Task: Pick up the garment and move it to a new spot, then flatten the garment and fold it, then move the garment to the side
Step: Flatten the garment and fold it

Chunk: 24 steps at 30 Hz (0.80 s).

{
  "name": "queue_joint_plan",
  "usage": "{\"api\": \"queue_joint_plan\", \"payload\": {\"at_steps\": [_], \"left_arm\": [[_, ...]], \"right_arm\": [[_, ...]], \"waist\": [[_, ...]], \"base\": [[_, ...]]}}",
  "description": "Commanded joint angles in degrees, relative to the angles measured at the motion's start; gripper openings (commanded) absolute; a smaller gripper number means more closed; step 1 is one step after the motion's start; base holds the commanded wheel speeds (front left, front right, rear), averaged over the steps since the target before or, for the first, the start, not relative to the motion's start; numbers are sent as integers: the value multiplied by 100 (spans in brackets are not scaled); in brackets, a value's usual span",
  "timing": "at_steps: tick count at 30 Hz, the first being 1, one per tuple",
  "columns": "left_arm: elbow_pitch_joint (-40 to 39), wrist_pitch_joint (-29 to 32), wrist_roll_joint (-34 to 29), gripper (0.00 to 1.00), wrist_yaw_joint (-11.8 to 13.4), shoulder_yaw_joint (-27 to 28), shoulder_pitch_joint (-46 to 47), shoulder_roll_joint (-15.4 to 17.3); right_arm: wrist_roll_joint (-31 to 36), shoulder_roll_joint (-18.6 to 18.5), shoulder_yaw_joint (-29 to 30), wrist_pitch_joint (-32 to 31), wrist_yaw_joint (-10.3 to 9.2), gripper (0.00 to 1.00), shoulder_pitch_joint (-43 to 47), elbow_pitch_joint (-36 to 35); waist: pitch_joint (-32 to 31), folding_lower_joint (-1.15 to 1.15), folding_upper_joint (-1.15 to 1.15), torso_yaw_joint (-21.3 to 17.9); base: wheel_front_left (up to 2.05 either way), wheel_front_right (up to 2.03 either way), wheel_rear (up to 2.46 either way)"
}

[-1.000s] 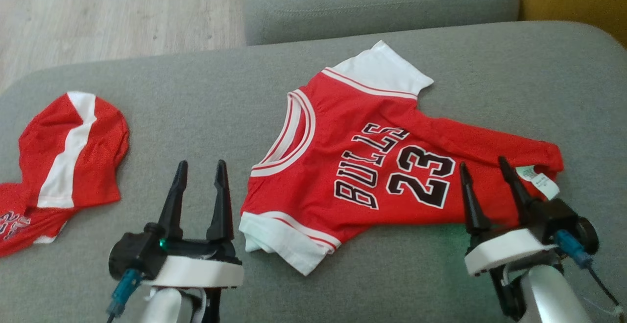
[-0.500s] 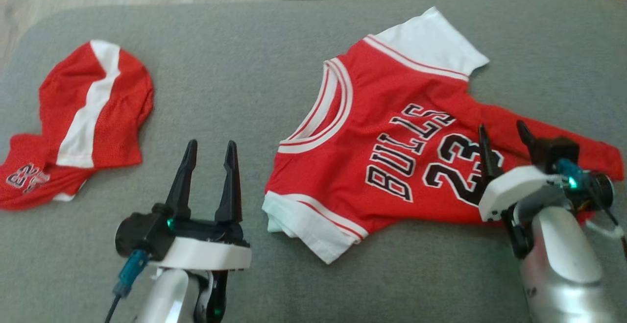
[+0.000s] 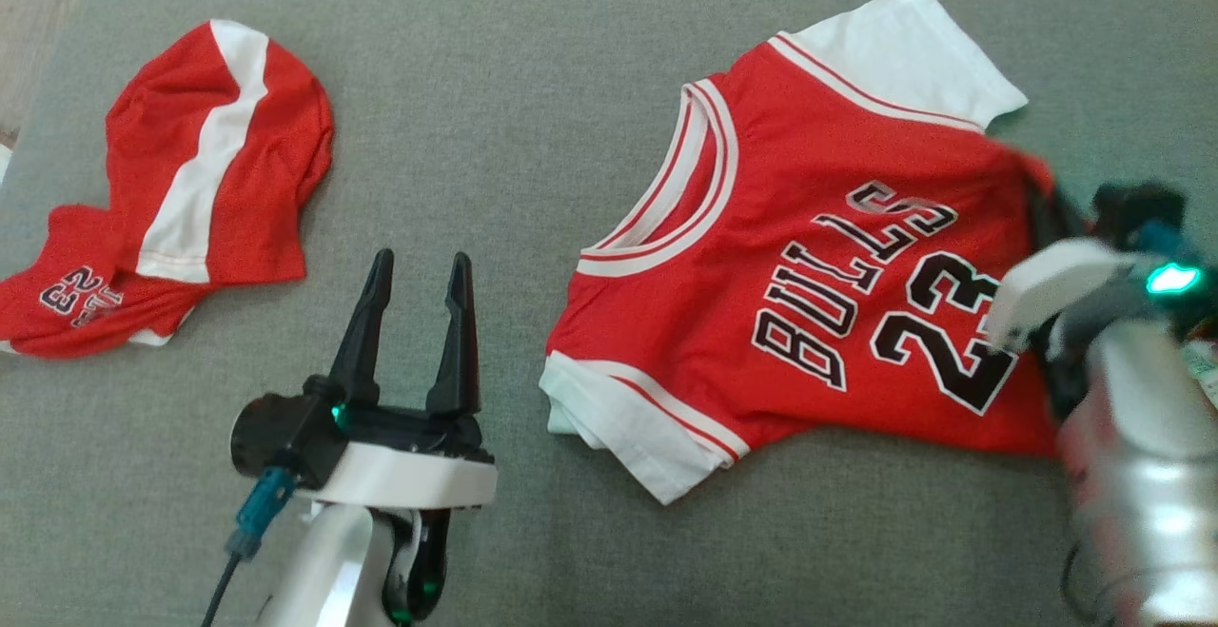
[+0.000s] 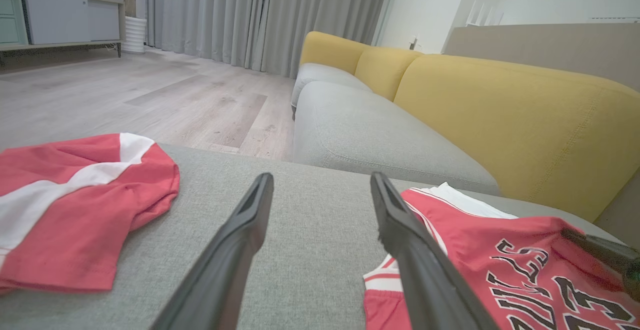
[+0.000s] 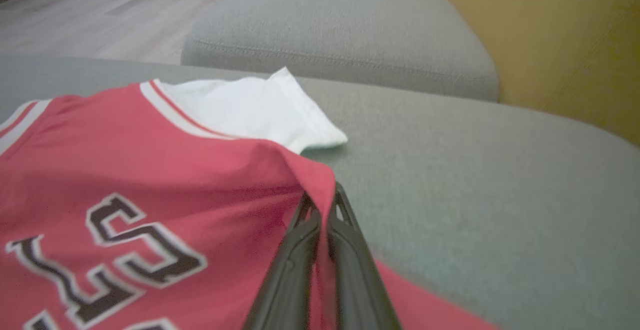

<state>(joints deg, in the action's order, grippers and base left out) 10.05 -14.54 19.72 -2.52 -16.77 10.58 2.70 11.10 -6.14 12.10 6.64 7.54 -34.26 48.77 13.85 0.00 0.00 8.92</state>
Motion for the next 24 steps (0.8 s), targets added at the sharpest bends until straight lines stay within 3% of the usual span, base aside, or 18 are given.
{"api": "queue_joint_plan", "payload": {"at_steps": [1, 5, 12, 20, 22, 24], "left_arm": [[-204, -46, 48, 100, 13, 129, 285, 18], [-232, -46, 135, 100, 22, 32, 393, 18], [-251, -46, 314, 100, 60, -134, 559, 18], [-268, -46, 421, 100, 83, -201, 697, 18], [-269, -46, 433, 100, 90, -208, 723, 18], [-262, -46, 438, 100, 104, -207, 739, 18]], "right_arm": [[94, -107, -153, 65, -5, 0, -417, -226], [286, -513, -497, -43, -5, 0, -1042, -264], [375, -1270, -1621, -171, -5, 0, -2183, 153], [442, -1767, -2486, 10, -5, 0, -3147, 811], [427, -1789, -2557, 77, -5, 100, -3349, 972], [388, -1758, -2591, 145, -5, 100, -3476, 1136]], "waist": [[74, 0, 0, 28], [263, 0, 0, 135], [584, 0, 0, 461], [826, 0, 0, 738], [853, 0, 0, 761], [847, 0, 0, 755]], "base": [[0, 0, 0], [0, 0, 0], [0, 0, 0], [0, 0, 0], [0, 0, 0], [0, 0, 0]]}}
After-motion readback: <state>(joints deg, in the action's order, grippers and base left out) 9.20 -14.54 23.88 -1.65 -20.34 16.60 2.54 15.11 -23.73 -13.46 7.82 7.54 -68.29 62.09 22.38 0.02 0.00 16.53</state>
